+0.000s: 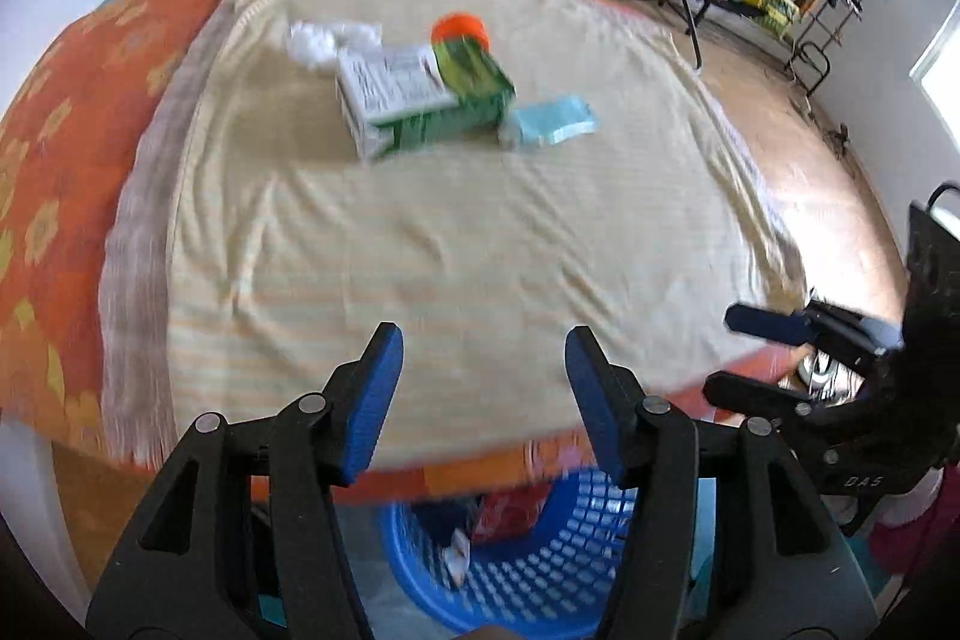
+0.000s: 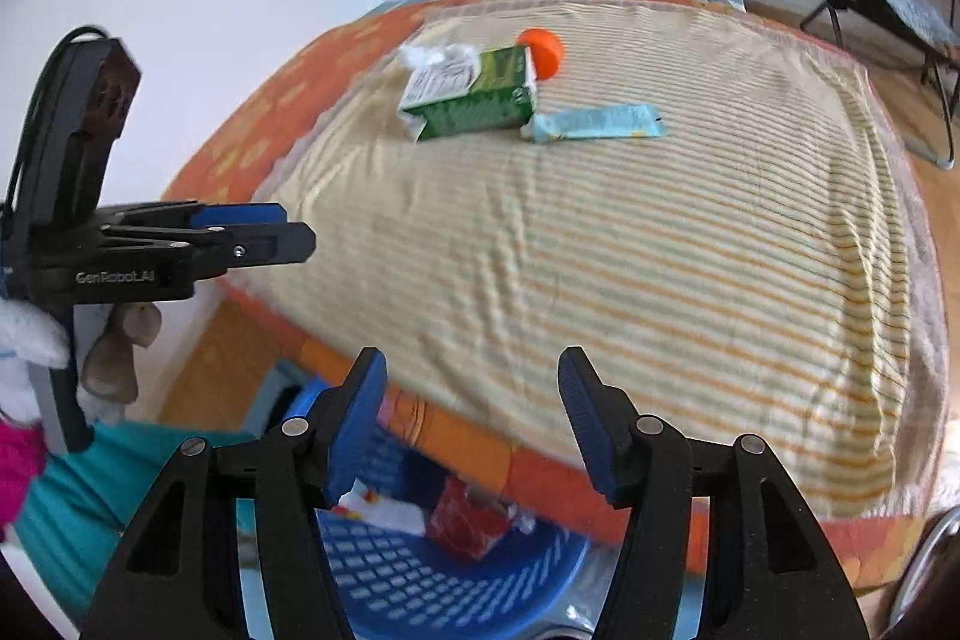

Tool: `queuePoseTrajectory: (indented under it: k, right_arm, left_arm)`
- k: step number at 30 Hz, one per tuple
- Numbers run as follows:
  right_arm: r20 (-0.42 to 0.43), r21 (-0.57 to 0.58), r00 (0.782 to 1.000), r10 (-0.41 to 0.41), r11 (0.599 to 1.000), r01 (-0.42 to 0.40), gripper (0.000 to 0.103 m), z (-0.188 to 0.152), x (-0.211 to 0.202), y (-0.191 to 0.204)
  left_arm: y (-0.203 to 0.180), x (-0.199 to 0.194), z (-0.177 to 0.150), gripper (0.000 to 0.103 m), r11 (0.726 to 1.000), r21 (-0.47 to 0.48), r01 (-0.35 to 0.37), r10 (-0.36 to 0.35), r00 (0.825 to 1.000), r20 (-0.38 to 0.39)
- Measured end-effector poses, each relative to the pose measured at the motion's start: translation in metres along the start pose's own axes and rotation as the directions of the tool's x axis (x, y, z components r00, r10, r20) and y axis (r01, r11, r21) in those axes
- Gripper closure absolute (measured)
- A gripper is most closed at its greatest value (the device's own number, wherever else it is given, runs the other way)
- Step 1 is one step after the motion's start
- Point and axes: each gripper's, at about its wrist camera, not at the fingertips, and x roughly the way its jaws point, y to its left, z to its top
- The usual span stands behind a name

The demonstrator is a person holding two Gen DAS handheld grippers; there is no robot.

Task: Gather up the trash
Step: 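Move both tools back toward the milk carton and light-blue tube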

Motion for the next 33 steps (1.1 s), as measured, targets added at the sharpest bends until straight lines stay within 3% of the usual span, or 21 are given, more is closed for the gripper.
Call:
queuePoseTrajectory:
  k: [7,18,27,33]
  right_arm:
    - [0.039,0.155,0.999,0.032,0.987,-0.038,0.044,0.041,0.014,-0.033]
    - [0.067,0.236,0.998,0.021,0.971,-0.037,0.044,0.085,0.040,-0.056]
    - [0.081,0.299,0.996,0.035,0.952,-0.058,0.044,0.092,0.042,-0.071]
    - [0.088,0.332,0.996,0.028,0.942,-0.056,0.044,0.093,0.040,-0.082]
  left_arm:
    - [0.019,0.012,0.058,0.045,0.997,-0.071,0.030,-0.026,0.998,0.053]
    - [0.049,0.046,0.132,0.045,0.983,-0.168,0.071,-0.055,0.994,0.097]
    - [0.061,0.081,0.161,0.045,0.978,-0.203,0.049,-0.030,0.995,0.099]
    - [0.066,0.100,0.168,0.045,0.978,-0.210,0.023,-0.011,0.998,0.055]
